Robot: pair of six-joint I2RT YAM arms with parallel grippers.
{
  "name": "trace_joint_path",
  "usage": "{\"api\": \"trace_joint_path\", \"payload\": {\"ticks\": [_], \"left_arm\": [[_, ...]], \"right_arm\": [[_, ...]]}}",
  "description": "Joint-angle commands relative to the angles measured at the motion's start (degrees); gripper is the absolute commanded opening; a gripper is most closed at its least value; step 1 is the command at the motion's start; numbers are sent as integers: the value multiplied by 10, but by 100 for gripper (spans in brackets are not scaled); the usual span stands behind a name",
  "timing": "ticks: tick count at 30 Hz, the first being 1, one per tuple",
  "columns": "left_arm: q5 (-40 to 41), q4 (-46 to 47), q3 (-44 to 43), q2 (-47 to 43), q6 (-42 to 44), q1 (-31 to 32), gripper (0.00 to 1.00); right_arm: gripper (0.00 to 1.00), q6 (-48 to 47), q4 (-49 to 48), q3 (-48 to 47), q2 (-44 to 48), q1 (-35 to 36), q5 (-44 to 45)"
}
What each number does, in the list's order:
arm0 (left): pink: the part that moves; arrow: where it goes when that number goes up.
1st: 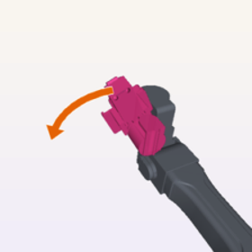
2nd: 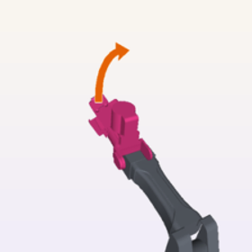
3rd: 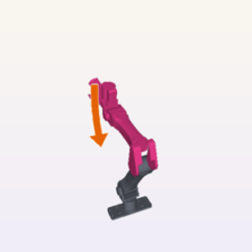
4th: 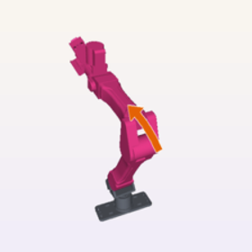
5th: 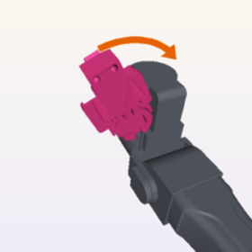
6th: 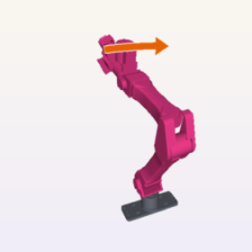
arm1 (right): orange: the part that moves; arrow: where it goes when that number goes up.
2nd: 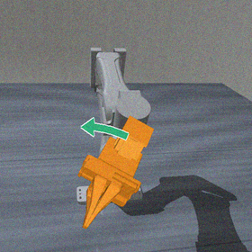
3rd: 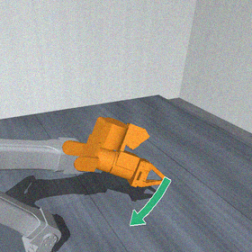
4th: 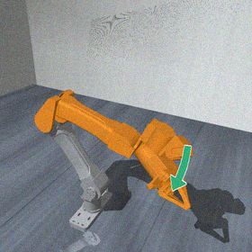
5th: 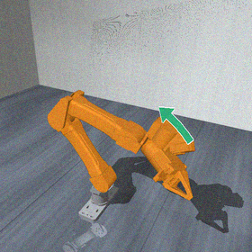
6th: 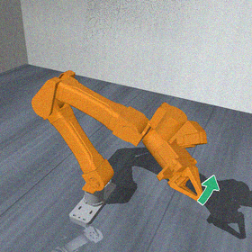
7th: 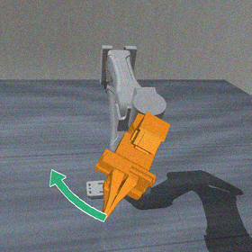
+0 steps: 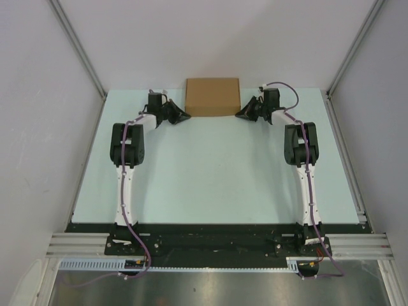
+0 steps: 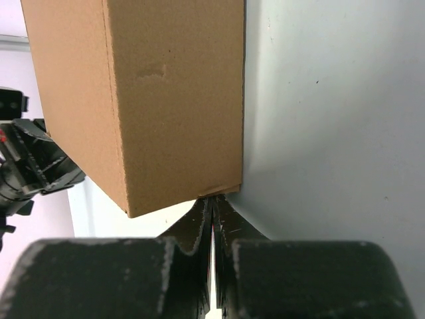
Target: Fold the paper box
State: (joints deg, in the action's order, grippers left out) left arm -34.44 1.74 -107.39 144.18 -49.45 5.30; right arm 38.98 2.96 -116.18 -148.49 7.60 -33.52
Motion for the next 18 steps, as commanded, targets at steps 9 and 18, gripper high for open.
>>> {"api": "trace_joint_path", "payload": {"ticks": [9,18], "left_arm": [[68,-19,-21,11,19,-24,0],[99,-23,-100,58,-9,-21,0]], "right_arm": [[0,-5,-46,-43,-29,-10,76],[0,15,-58,-77,-52,-12,78]]}}
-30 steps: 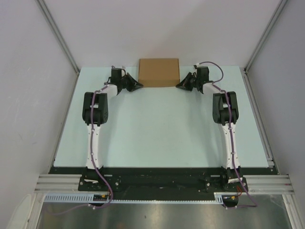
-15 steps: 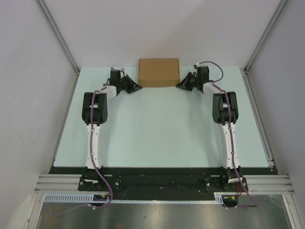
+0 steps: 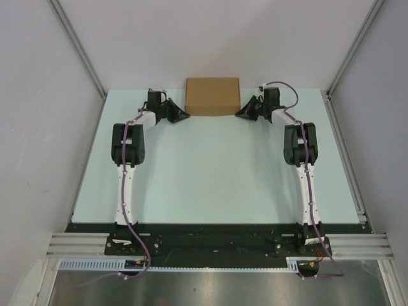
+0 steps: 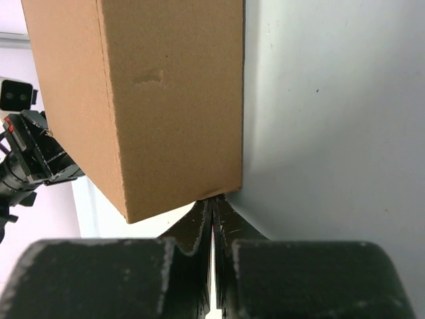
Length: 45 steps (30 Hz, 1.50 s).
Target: Fold the paper box
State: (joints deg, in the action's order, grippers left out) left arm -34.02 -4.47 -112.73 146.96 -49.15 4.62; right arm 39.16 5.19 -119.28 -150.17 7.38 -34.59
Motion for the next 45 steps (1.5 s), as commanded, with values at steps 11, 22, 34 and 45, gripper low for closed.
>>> {"api": "trace_joint_path", "payload": {"ticks": [11,22,34,45], "left_arm": [[110,42,-87,66,-51,-15,2],[67,218,242,-166,-25,-25,32],[145,364,370,-291,-10,-31,100],[153,223,24,-71,59,19,100]], "right_arm": [[0,31,-56,-114,-67,-20,78],[49,4,-111,184,165,-21,98],[89,-51,-82,170,228,-8,163],[95,-53,21,-148,-7,-3,162]]}}
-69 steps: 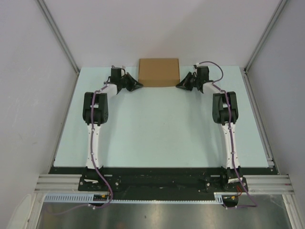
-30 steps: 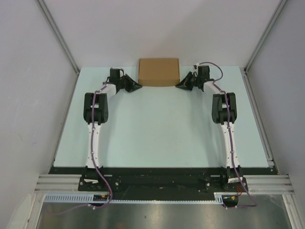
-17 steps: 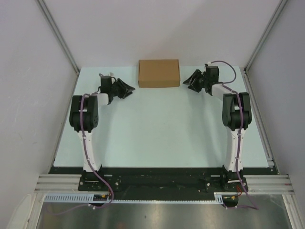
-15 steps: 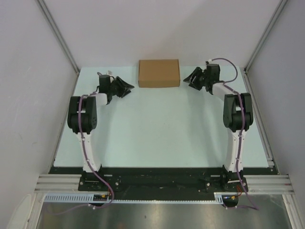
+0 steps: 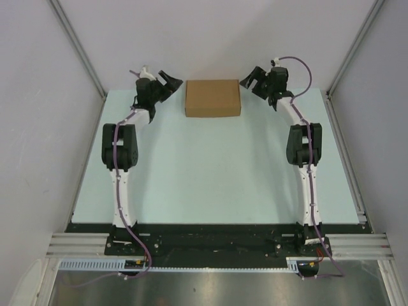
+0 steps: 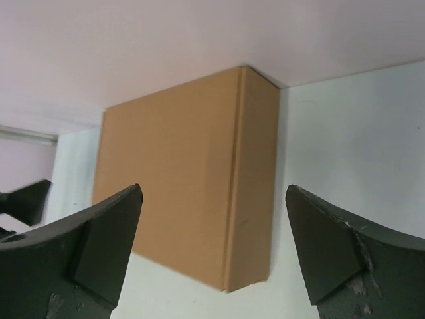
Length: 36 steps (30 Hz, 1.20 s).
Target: Fold the paper box
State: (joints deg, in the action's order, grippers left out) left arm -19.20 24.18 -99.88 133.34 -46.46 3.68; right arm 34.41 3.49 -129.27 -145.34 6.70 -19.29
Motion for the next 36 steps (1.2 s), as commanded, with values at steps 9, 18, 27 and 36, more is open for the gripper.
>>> {"api": "trace_joint_path", "payload": {"ticks": [9,18,27,36], "left_arm": [[32,-171,-220,148,56,49,100],[8,-191,-174,132,69,34,95],[4,-153,66,-13,53,-19,82],[73,-150,325,-256,108,-98,88]], "right_arm": [[94,-6,17,-80,-106,17,-7],[81,-7,19,-73,-123,40,-33],[69,-8,-70,110,-20,111,-32],[70,41,-148,216,37,218,-14]]}}
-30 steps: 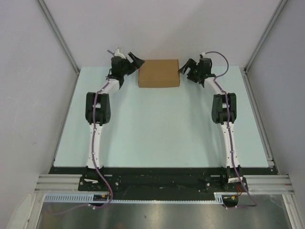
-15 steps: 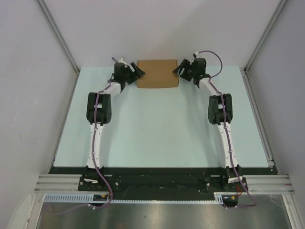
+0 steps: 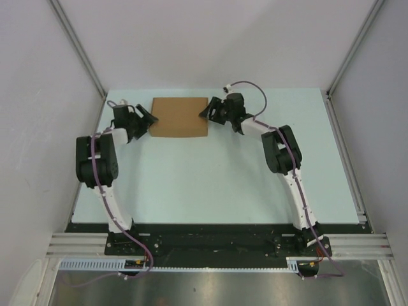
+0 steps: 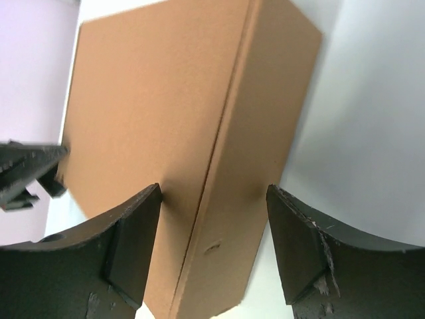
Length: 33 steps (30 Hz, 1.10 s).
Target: Fold the paper box
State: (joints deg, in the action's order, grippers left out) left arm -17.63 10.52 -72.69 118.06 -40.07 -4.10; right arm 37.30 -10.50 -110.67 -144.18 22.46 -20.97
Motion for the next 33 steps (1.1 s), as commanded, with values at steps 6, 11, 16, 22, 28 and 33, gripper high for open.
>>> {"api": "trace_joint_path", "payload": {"ticks": [6,11,16,22,28,33], "left_arm": [[80,-73,24,-99,61,-40,92],[89,-63,18,-86,49,-47,92],[118,-74,27,-111,43,-47,100],[199,-94,52,-256,45,-46,100],[225,-181,55,-362,40,-9,100],[338,-226,81,-402,80,135,100]], "right_arm": [[71,42,10,-61,-21,84,15],[71,46,92,-216,-122,73,-5],[77,50,26,-93,-30,48,18],[96,-11,56,53,149,15,94],[100,-70,61,194,334,17,153],[100,-123,96,312,441,67,210]]}}
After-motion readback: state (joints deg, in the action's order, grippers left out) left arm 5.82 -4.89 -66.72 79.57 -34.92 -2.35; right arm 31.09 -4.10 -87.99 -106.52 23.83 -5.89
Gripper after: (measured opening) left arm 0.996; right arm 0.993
